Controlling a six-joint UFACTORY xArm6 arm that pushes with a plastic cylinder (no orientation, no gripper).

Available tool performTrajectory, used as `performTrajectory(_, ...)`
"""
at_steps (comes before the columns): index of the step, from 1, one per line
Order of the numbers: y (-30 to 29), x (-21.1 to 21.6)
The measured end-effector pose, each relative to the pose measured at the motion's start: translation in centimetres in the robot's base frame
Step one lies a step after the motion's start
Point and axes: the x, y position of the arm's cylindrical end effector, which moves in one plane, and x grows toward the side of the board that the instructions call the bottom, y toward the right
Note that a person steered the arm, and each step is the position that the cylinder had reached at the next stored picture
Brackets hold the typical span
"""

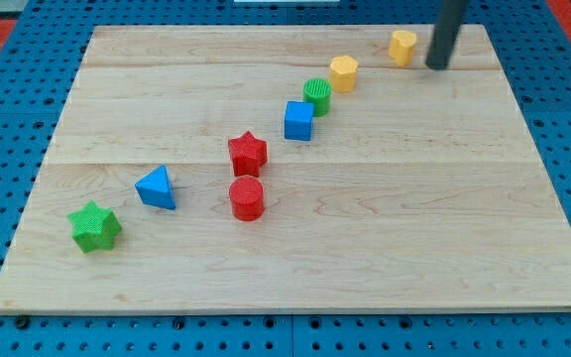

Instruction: Push the red circle below the yellow hexagon

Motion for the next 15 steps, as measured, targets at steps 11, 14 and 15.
performTrajectory(11, -22.8, 16.0)
performTrajectory(14, -14.6, 5.4)
performTrajectory(15, -13.5, 5.4)
